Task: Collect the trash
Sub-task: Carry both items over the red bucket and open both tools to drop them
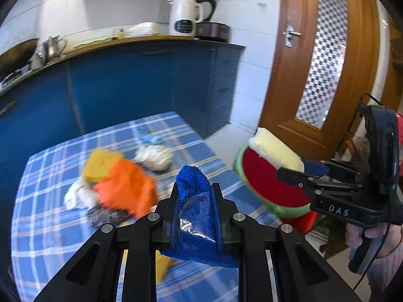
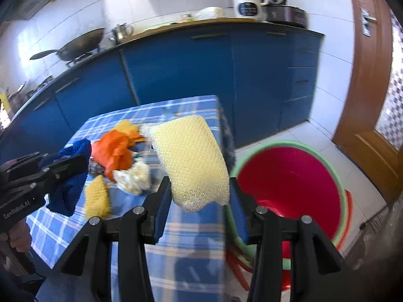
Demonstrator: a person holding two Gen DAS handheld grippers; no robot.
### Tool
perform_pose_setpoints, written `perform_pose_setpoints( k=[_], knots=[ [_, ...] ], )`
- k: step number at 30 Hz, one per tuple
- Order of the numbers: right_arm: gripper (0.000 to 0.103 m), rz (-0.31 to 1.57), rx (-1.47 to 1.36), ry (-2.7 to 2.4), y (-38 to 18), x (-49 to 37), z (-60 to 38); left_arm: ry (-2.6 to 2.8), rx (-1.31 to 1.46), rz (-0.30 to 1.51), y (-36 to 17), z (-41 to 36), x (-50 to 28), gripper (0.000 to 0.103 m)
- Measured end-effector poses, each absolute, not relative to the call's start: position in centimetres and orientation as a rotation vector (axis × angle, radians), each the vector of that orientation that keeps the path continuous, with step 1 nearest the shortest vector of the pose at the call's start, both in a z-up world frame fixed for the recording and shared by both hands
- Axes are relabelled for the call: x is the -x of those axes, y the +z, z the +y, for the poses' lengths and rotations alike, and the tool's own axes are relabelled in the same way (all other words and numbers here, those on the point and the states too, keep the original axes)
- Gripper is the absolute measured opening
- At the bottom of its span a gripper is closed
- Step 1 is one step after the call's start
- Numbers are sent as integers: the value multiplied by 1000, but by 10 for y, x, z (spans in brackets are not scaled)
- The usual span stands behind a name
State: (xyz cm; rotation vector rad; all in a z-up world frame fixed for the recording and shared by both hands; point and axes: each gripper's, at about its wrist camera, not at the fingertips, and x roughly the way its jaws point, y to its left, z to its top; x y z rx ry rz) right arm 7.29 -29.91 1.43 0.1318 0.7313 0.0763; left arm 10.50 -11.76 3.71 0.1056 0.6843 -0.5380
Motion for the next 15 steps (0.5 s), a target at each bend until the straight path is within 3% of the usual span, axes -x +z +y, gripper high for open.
perform_pose_setpoints(
  k=[15],
  knots=[
    [48,822,-256,-135,-30,-57,-397,-740,-224,772,12,-255,-116,22]
  ],
)
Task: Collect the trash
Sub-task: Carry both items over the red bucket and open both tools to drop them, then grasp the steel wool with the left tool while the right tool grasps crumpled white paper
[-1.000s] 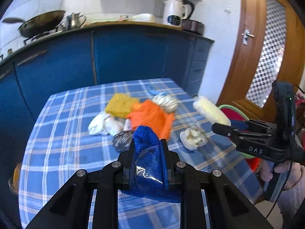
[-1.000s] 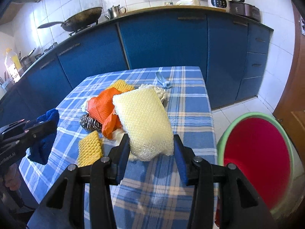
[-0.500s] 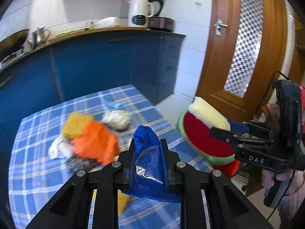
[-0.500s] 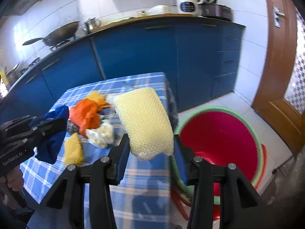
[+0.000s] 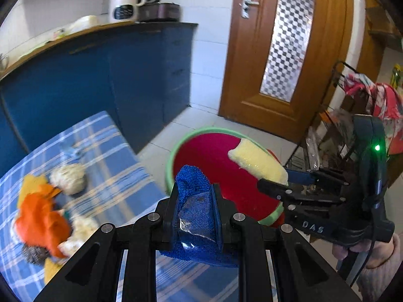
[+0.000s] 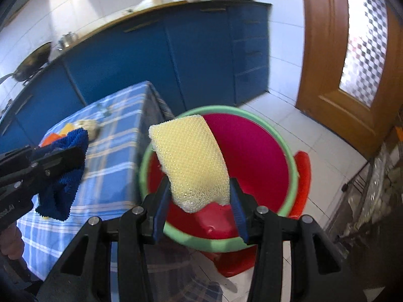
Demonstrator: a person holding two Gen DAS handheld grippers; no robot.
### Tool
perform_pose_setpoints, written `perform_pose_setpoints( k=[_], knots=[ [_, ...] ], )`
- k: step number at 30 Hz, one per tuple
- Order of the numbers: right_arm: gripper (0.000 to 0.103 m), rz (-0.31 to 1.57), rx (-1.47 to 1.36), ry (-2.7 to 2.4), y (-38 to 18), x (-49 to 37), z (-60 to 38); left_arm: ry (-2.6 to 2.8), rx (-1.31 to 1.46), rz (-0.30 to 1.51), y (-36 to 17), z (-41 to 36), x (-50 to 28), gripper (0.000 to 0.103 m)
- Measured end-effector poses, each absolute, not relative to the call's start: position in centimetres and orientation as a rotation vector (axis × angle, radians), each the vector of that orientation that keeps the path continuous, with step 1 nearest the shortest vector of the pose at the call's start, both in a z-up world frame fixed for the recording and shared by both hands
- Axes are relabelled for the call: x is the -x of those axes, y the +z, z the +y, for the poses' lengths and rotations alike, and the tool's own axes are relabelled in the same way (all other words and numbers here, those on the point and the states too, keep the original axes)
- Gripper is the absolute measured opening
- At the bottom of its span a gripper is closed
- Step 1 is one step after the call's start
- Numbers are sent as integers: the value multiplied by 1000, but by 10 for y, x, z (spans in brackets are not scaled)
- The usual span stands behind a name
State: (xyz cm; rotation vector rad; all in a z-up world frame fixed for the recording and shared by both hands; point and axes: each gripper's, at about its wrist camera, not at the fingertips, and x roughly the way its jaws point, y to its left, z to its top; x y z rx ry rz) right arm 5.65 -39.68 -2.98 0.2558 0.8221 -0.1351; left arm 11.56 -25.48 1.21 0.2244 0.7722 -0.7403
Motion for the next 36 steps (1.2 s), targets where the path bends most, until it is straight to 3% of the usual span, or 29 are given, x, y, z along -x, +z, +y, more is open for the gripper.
perform_pose_setpoints(
  k=[11,20,36],
  knots=[
    [52,870,-343,-212,-71,-58,-441,-772,-278,880,-39,-317,-138,24],
    [60,835,-354,-232,-70,-54,-453,-742,-265,886,-46,-321,-146,50],
    [60,792,-334,-209,-41,-47,-433,-695,-213,858,-21,-286,-138,51]
  ],
)
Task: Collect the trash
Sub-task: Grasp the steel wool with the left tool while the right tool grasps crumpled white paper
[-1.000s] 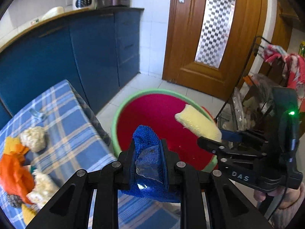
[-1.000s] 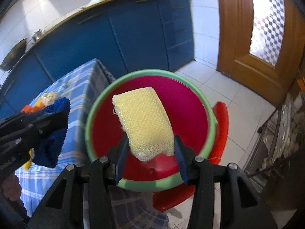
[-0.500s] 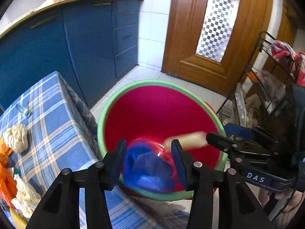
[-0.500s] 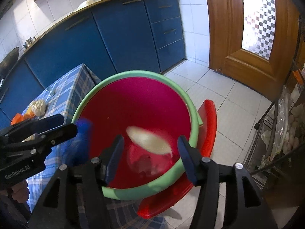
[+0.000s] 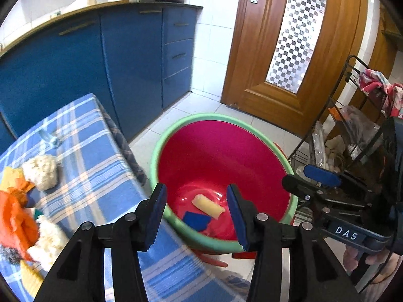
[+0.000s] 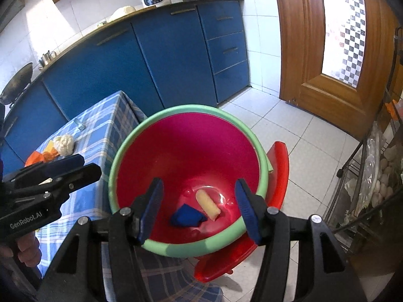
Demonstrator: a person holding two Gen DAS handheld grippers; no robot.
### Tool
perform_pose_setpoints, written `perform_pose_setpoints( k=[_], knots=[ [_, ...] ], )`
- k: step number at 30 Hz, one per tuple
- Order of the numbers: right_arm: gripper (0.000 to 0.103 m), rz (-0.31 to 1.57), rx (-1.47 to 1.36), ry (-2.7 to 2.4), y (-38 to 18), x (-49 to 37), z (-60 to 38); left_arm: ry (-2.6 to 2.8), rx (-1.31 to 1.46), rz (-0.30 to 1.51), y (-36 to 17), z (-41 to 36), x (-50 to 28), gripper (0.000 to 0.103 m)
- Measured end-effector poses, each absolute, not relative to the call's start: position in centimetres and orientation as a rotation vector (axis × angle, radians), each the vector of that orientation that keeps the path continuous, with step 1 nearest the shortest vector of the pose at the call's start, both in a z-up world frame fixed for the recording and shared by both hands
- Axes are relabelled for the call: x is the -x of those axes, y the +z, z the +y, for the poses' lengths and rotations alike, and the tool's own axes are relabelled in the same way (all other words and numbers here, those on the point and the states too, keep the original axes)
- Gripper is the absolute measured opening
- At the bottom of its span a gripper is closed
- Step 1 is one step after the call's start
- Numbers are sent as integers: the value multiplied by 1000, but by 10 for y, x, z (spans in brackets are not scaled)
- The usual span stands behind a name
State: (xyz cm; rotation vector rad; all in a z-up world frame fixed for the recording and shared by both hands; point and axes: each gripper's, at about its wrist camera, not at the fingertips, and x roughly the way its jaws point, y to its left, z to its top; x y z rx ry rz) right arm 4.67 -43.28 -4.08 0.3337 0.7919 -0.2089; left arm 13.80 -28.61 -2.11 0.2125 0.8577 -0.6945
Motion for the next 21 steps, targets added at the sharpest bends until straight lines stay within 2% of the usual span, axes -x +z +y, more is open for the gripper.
perform_pose_setpoints(
  k=[21],
  knots=[
    [60,765,-242,19,-2,-59,-327,-432,-88,791,21,-139,-124,51]
  ],
)
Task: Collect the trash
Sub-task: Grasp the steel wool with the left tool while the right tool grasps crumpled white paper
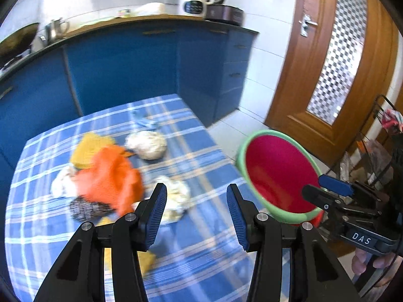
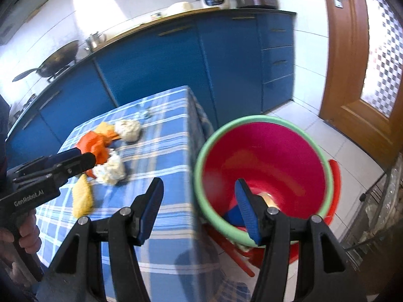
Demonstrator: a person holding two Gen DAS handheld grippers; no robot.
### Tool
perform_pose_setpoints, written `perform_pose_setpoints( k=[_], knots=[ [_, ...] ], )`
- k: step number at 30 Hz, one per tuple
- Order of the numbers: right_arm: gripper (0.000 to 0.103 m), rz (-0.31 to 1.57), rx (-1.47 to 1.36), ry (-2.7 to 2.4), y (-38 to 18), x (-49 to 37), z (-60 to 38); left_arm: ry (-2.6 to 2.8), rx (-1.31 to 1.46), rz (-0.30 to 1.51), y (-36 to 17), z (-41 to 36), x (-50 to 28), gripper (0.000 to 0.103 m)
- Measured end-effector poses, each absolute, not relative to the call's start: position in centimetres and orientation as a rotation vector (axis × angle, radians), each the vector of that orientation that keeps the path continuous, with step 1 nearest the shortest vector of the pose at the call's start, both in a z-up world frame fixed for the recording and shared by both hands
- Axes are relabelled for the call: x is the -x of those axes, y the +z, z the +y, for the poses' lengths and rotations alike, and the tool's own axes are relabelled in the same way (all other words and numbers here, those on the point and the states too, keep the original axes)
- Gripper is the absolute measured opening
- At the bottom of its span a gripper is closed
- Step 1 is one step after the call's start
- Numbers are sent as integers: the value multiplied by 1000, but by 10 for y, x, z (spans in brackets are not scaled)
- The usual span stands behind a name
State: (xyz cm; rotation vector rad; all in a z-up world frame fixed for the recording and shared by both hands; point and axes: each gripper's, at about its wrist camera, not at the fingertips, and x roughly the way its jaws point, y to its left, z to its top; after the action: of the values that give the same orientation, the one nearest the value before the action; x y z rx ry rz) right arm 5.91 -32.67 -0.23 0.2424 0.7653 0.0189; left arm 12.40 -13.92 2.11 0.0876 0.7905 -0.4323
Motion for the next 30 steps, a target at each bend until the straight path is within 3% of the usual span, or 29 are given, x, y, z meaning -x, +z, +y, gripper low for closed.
perform_pose_setpoints(
  k=[19,30],
  knots=[
    [60,857,-202,155,-21,-118,-236,-158,23,854,-18,-10,-166,51],
    [60,926,-194,212,-42,-151,-207,-174,101,894,-47,6,-187,51]
  ],
)
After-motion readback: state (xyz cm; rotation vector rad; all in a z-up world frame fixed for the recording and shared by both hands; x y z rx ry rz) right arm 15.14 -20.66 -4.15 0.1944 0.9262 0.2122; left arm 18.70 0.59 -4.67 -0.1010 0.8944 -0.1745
